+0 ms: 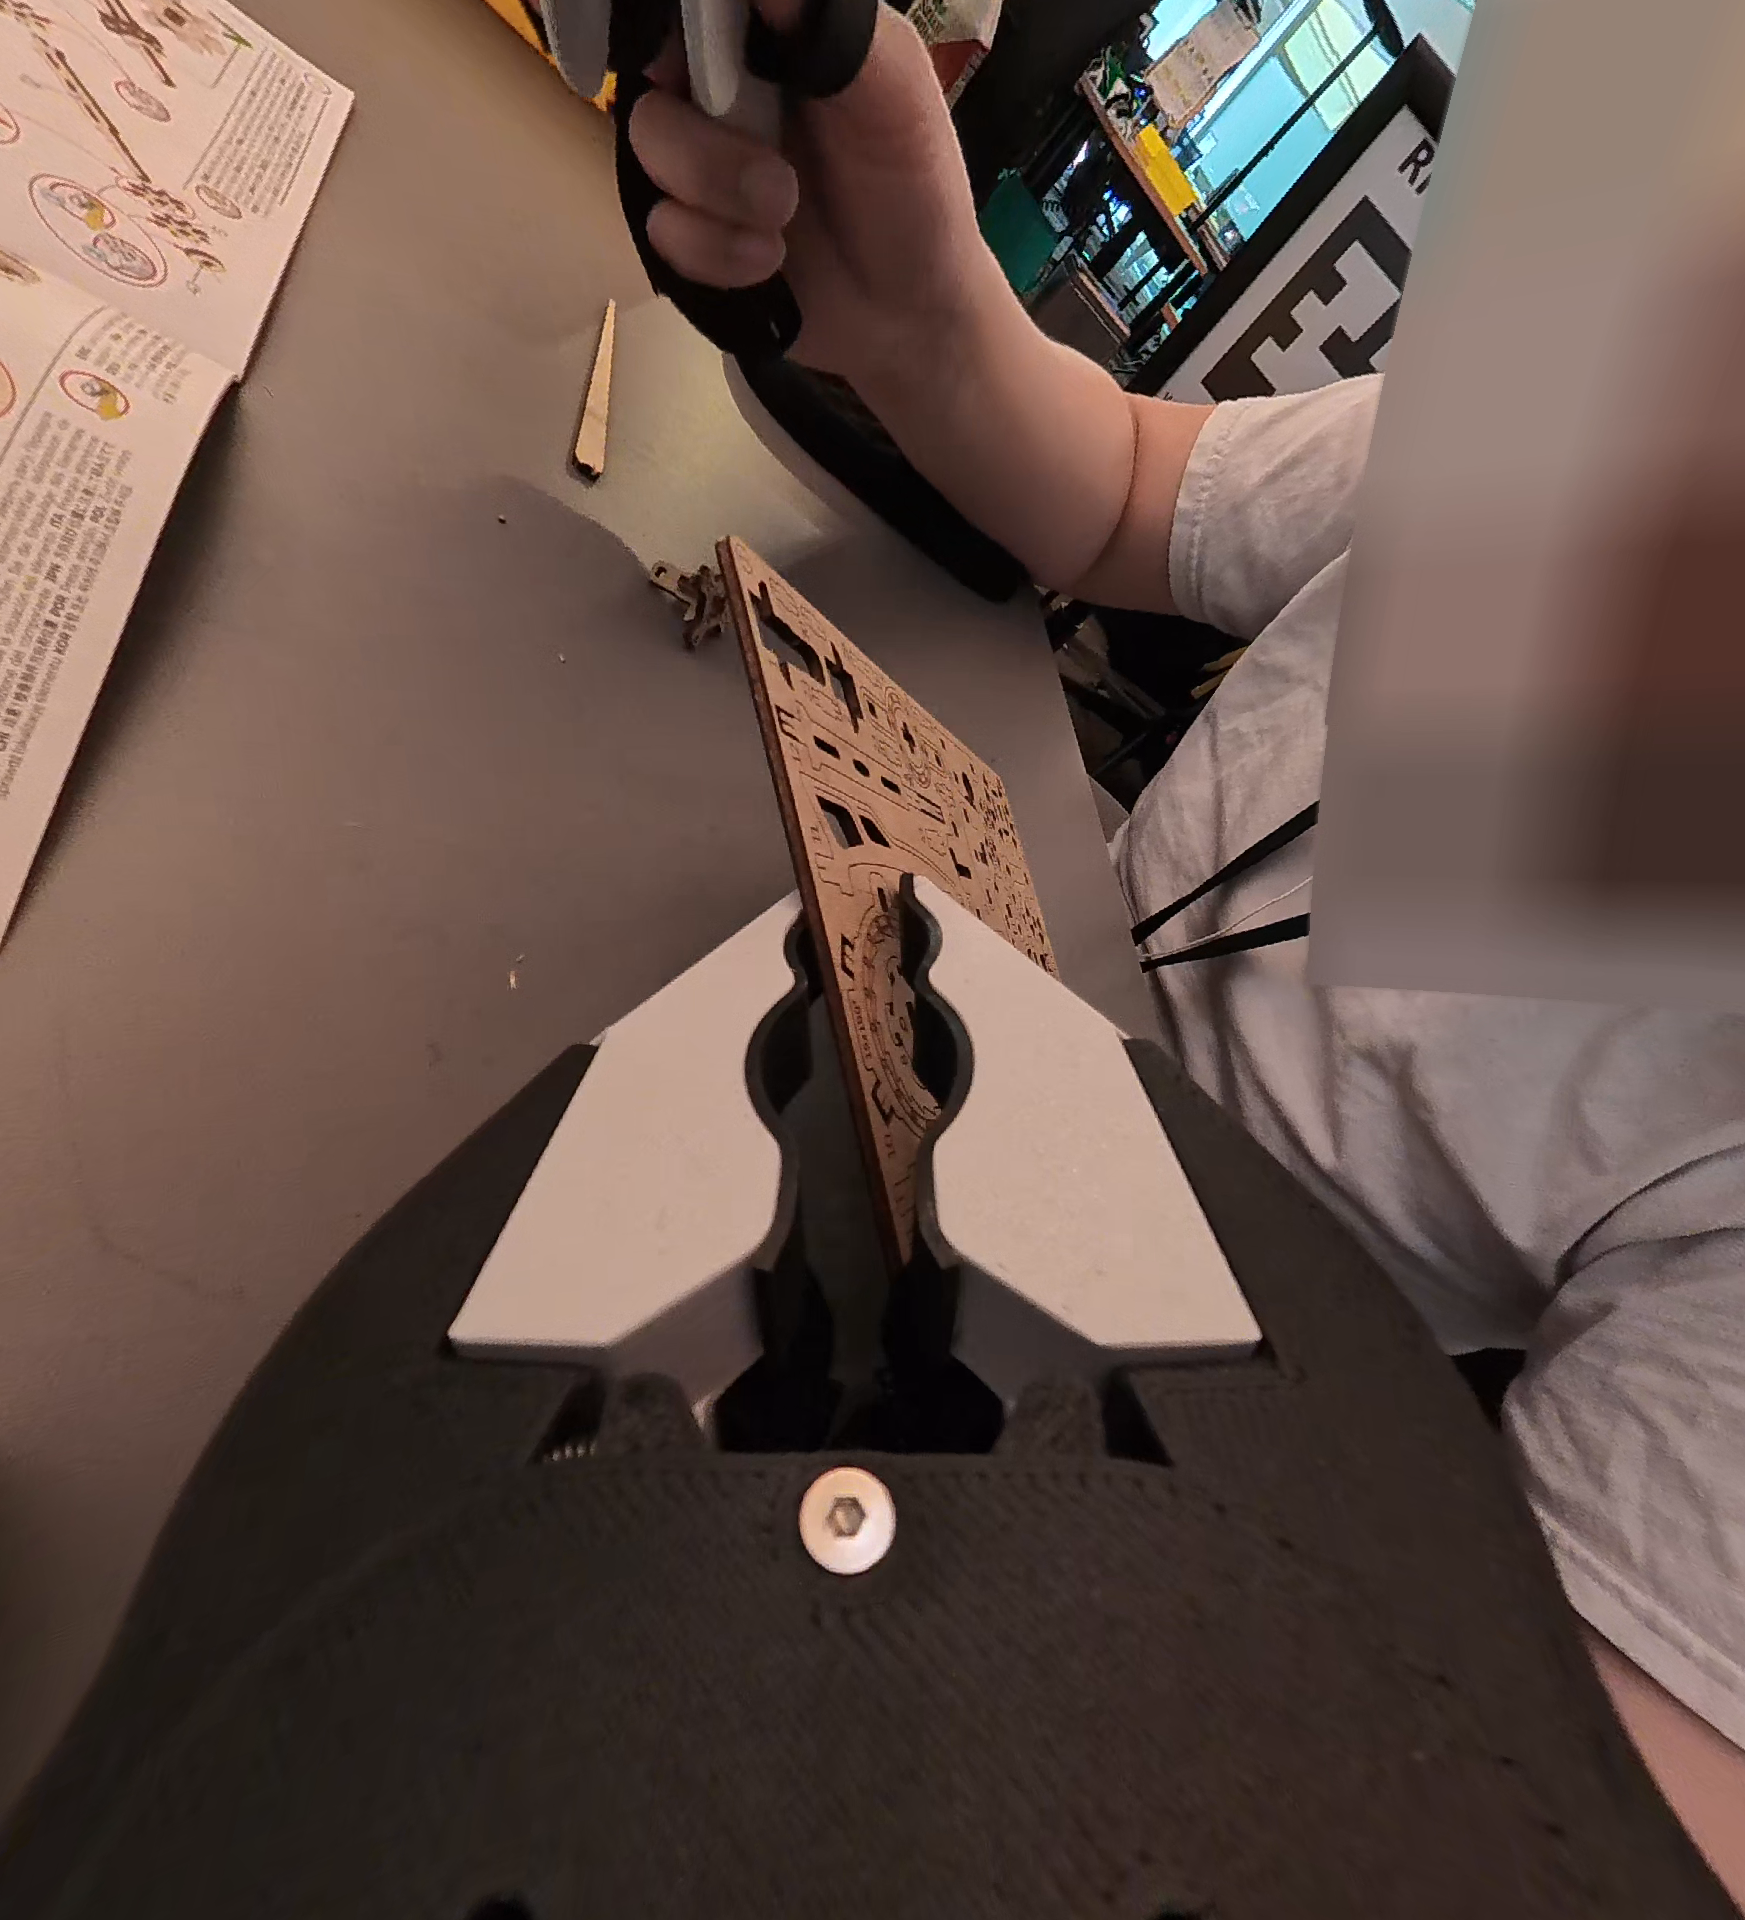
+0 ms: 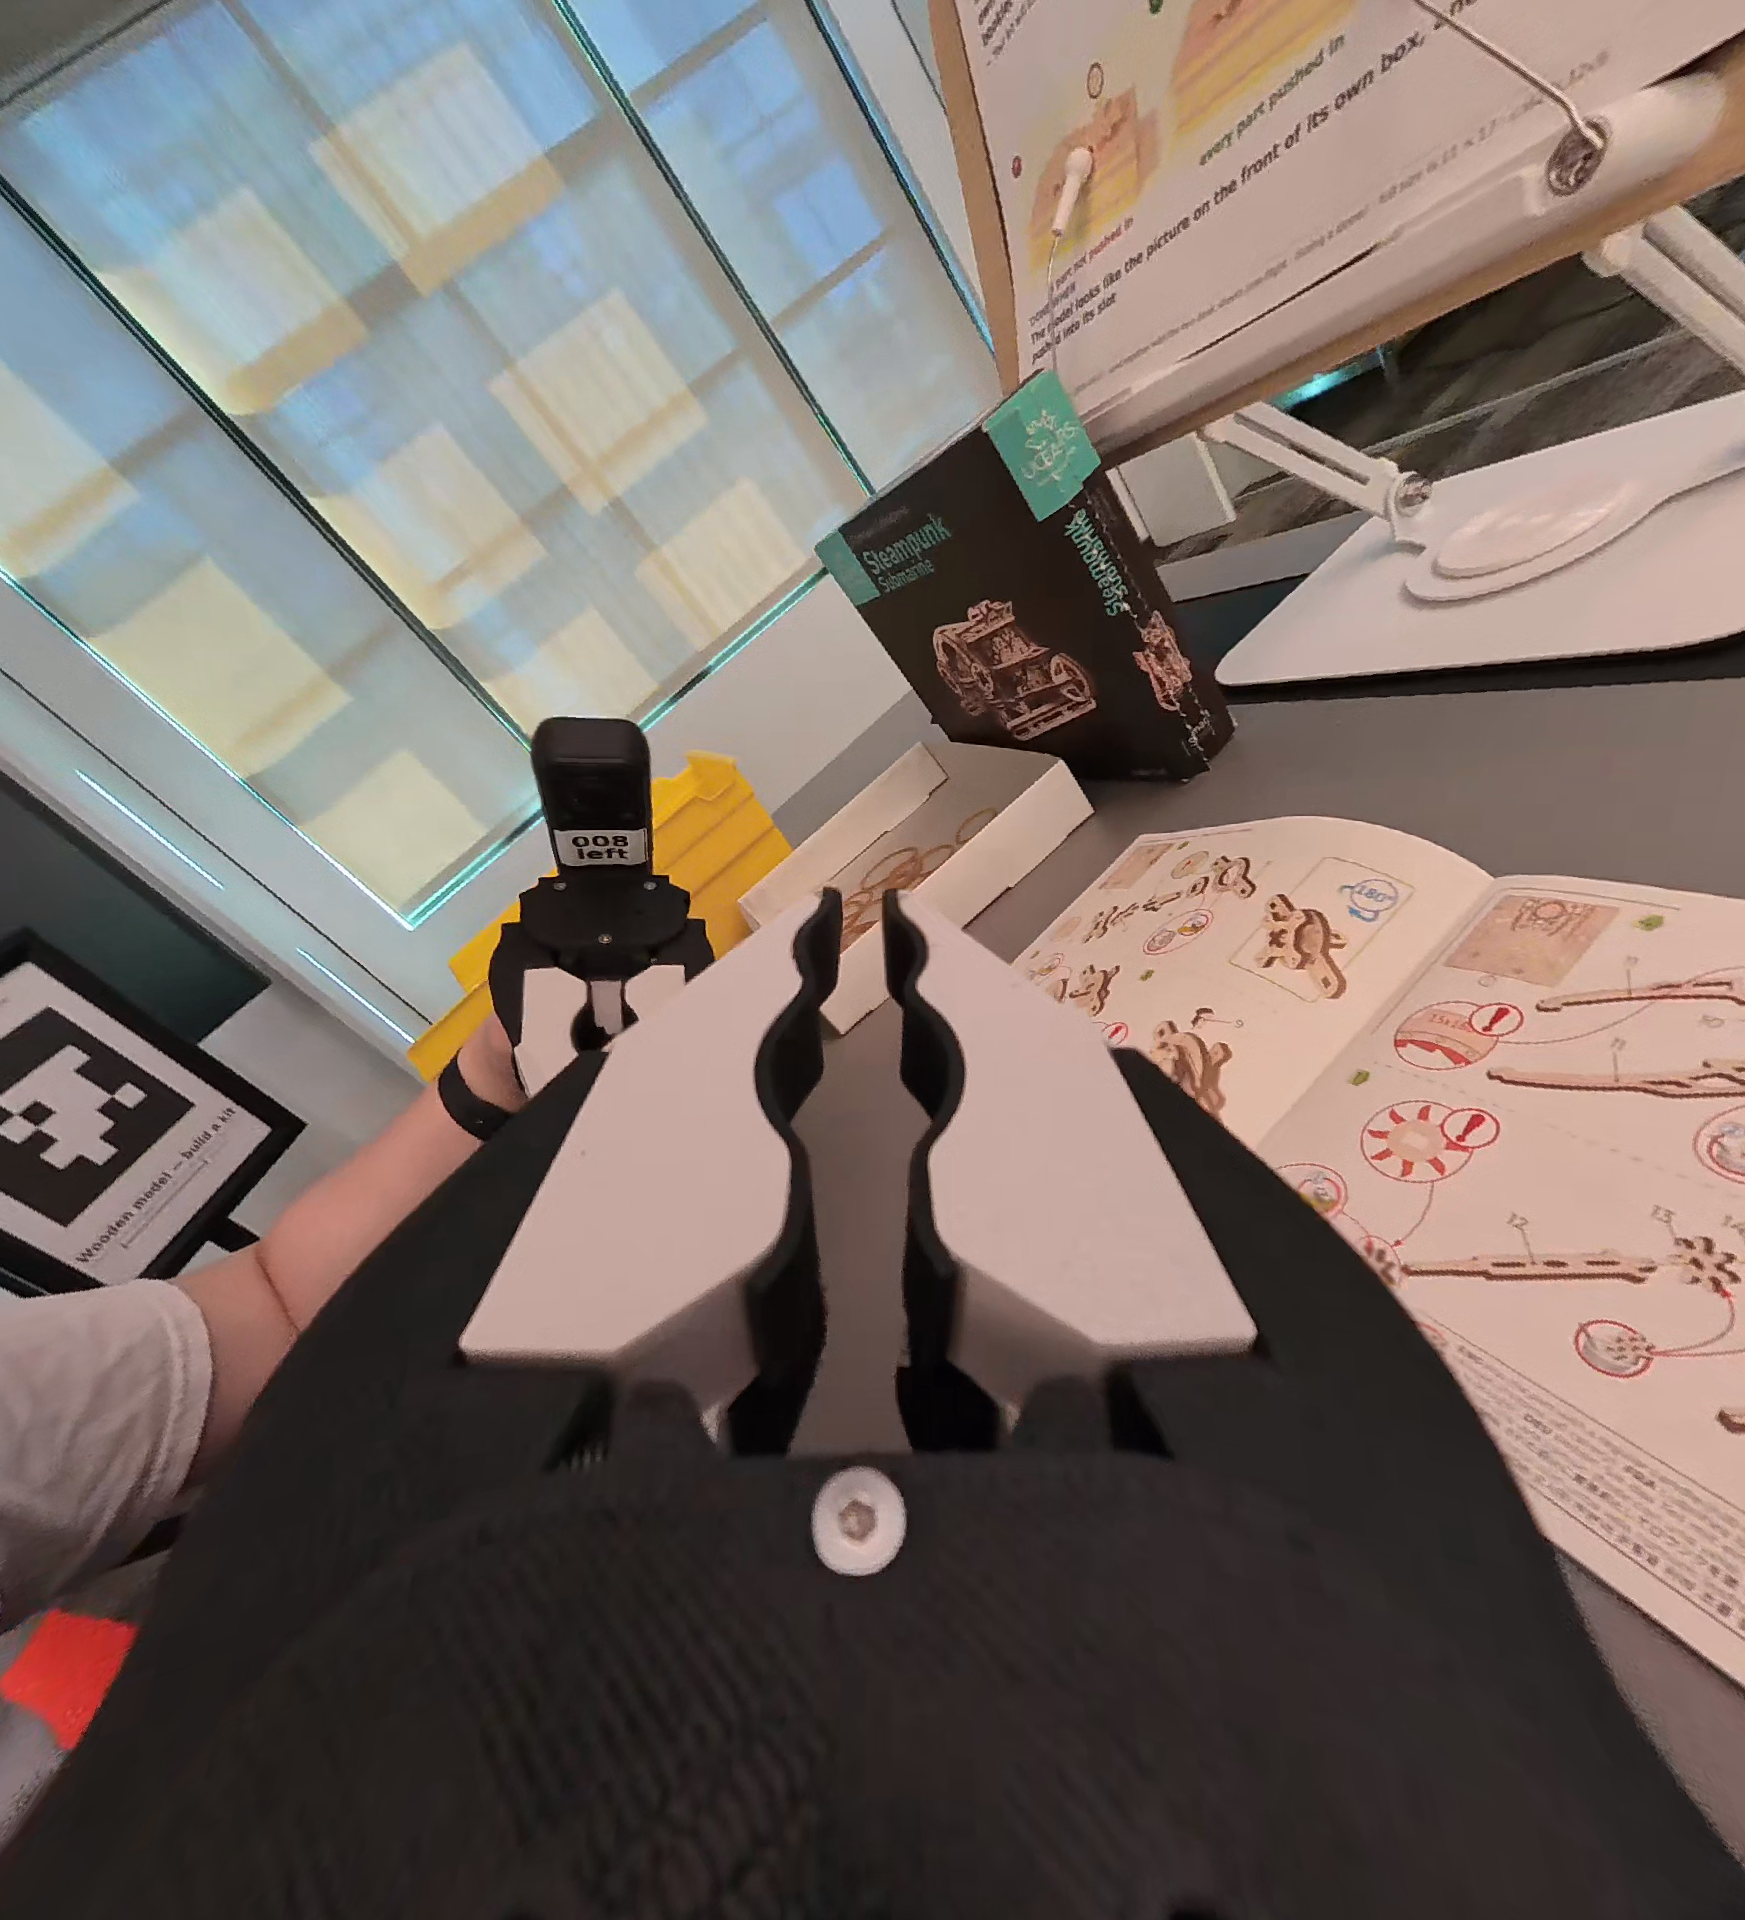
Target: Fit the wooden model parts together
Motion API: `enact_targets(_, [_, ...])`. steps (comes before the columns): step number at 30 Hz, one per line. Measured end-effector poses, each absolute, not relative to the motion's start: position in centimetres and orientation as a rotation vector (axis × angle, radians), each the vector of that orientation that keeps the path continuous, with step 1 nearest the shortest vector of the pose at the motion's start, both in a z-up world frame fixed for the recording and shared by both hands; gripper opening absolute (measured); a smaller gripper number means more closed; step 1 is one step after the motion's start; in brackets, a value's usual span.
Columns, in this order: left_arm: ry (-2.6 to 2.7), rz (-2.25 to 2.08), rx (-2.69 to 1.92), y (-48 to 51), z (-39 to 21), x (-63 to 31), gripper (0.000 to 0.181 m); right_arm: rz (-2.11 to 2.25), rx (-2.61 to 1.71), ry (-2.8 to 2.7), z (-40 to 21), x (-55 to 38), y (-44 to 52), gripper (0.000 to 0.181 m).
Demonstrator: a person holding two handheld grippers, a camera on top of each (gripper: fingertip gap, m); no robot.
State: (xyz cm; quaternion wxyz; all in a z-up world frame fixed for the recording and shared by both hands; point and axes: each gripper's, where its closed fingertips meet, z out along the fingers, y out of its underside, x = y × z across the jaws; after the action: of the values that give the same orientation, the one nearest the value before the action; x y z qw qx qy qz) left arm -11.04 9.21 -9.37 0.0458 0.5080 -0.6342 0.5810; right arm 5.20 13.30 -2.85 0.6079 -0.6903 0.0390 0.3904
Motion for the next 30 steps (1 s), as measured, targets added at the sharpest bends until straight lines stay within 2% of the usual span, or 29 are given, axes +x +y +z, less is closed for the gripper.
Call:
enact_targets(2, [-1.939, 1.773, 1.551, 9.2, -9.4, -11.0, 0.01, 0.922, -1.591, 0.097, -2.9, 5.1, 13.3, 0.0])
enact_targets(12, [-1.945, 1.783, 1.556, 9.4, -9.2, -11.1, 0.01, 1.005, -1.654, -0.023, -3.6, 2.4, 13.0, 0.0])
enact_targets(15, [-1.945, 1.79, 1.556, 9.4, -9.1, -11.0, 0.01, 1.052, -1.676, -0.135, -3.7, 0.4, 12.6, 0.014])
enact_targets(20, [-1.947, 1.799, 1.55, 9.5, -9.0, -11.1, 0.01, 1.056, -1.798, -0.354, -5.5, -3.4, 11.5, 0.025])
enact_targets(30, [-1.953, 1.818, 1.553, 9.6, -8.7, -11.1, 0.01, 1.243, -1.97, -0.564, -8.7, -7.8, 8.7, 0.028])
